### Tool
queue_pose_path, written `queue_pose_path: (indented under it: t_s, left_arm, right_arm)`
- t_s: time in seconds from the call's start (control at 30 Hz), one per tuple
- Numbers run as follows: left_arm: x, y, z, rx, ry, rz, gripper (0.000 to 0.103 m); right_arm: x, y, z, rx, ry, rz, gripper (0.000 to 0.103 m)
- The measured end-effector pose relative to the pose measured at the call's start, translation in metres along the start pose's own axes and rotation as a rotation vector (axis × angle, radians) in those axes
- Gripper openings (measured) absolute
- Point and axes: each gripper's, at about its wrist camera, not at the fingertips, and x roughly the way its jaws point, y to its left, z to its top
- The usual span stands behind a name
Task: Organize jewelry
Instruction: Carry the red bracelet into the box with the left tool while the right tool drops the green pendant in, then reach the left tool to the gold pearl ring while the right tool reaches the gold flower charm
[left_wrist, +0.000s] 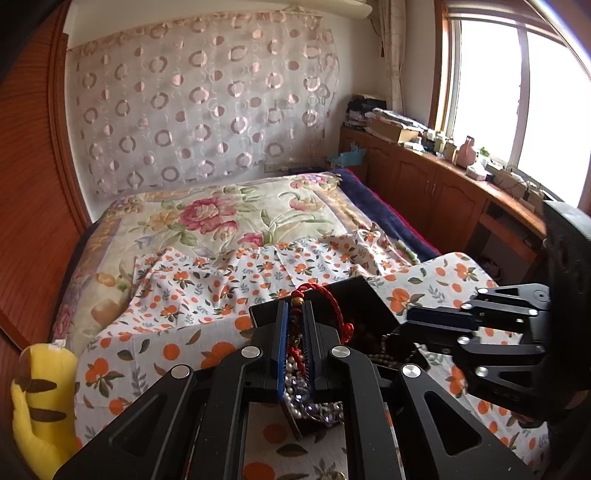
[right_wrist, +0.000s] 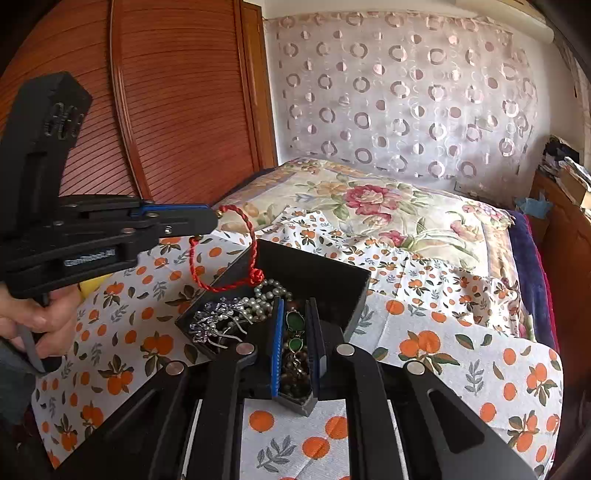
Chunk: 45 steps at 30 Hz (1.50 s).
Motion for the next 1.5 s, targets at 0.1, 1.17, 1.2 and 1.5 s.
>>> queue_pose_path:
  t_s: [0.1, 1.17, 1.2, 1.5]
  left_arm:
    - [0.008, 0.0, 0.001, 0.003, 0.011, 0.004, 0.006]
    - [-0.023, -0.013, -0.035, 0.02, 0.01, -0.033, 0.042]
    - [-0.026, -0.014, -0.04, 0.02, 0.013, -0.035, 0.043]
    - [-0.043, -0.016, -0.094, 0.014, 0.076, -0.027, 0.056]
  right_arm:
    - [-0.002, -0.004, 0.001, 0.011, -0.003, 0.001, 0.014]
    - [-0.043, 0.001, -0.066, 0.047, 0.048, -0.066, 0.029]
    - [-0.044, 0.005, -0.07, 0.046, 0.051, -0.063, 0.029]
    - [-0.05, 0.037, -0.116, 0.028, 0.129, -0.035, 0.029]
